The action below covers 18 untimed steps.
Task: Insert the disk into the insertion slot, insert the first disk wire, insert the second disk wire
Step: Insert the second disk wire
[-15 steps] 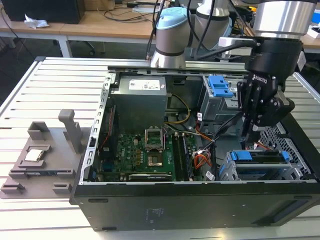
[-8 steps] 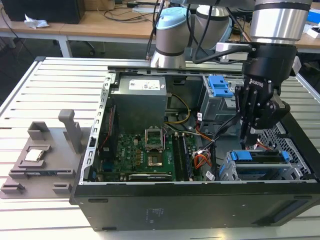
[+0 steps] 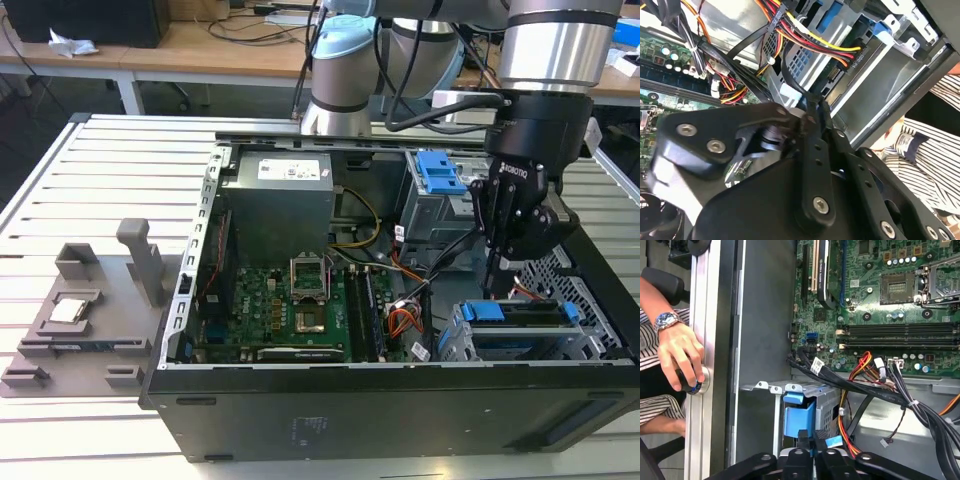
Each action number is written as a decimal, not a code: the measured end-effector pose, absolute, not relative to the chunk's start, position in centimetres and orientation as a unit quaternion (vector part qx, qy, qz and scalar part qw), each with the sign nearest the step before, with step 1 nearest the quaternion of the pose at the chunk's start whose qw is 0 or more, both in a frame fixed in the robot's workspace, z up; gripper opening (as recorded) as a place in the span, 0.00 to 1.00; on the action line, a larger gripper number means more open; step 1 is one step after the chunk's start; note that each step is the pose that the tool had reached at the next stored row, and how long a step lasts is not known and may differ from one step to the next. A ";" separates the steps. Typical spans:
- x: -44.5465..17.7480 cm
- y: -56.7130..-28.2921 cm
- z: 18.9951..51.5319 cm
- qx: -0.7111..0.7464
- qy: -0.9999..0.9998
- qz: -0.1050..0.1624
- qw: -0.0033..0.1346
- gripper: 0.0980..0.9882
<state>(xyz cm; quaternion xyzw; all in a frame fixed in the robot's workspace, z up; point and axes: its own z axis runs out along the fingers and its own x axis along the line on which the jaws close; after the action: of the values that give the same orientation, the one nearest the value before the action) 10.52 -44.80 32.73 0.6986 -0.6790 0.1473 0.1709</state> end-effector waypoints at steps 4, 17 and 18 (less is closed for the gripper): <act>10.6 -44.8 32.7 0.699 -0.679 0.147 0.171 0.05; 10.6 -45.6 34.1 0.704 -0.684 0.122 0.145 0.05; 10.6 -45.9 34.1 0.706 -0.685 0.114 0.136 0.05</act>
<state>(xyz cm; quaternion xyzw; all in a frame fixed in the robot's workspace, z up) 10.64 -45.89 34.13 0.7062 -0.6855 0.1136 0.1361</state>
